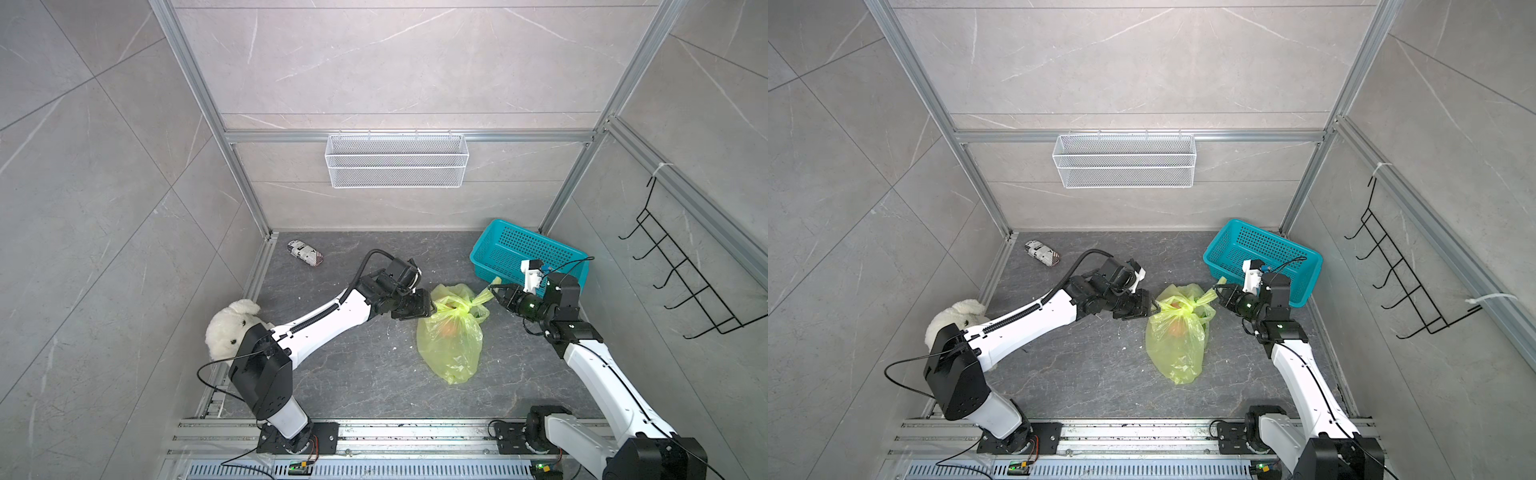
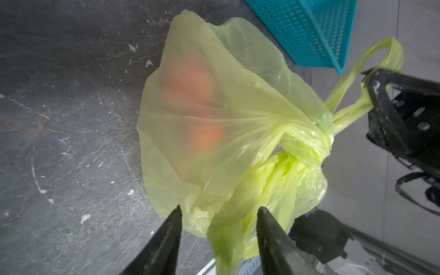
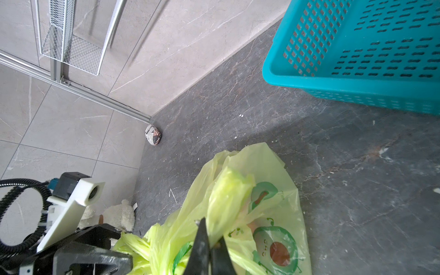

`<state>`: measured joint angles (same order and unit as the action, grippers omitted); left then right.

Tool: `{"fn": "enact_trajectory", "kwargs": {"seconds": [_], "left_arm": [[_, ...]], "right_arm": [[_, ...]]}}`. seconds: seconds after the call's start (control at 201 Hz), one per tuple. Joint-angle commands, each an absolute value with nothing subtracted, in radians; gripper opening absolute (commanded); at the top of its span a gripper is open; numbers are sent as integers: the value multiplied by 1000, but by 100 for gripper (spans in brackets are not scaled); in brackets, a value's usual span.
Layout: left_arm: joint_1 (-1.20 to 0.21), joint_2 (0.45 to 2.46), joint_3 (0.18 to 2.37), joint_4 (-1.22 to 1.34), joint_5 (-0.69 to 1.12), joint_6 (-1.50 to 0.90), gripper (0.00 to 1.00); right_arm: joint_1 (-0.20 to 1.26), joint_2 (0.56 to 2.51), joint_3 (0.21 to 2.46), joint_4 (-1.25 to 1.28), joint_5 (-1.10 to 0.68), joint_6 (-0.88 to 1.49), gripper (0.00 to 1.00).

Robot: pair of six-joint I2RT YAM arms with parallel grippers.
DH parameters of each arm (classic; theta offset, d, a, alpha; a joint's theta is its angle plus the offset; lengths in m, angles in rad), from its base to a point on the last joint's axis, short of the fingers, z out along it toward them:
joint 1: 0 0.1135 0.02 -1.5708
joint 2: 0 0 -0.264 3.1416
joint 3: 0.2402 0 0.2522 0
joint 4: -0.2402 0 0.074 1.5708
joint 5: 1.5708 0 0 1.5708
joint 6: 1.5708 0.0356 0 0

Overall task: Place the peach into a plastic bag & tie a knot
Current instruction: Tie the plastic bag at the center of the board.

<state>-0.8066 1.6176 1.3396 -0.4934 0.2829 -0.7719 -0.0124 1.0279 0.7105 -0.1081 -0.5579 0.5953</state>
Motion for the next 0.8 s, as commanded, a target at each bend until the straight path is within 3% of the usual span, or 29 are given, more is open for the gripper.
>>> {"fn": "enact_trajectory", "kwargs": {"seconds": [0.0, 0.105, 0.164, 0.458, 0.796], "left_arm": [[-801, 1611, 1403, -457, 242, -770, 24], [-791, 1588, 1405, -454, 181, -753, 14], [-779, 1571, 1402, -442, 169, -748, 0], [-629, 1375, 1300, -412, 24, -714, 0], [-120, 1132, 1044, -372, 16, -767, 0]], "right_arm": [[-5, 1028, 734, -117, -562, 585, 0], [-6, 1023, 738, -129, -556, 575, 0], [-6, 1020, 738, -136, -554, 569, 0], [-10, 979, 735, -199, -440, 570, 0], [-94, 958, 685, -109, -461, 688, 0]]}}
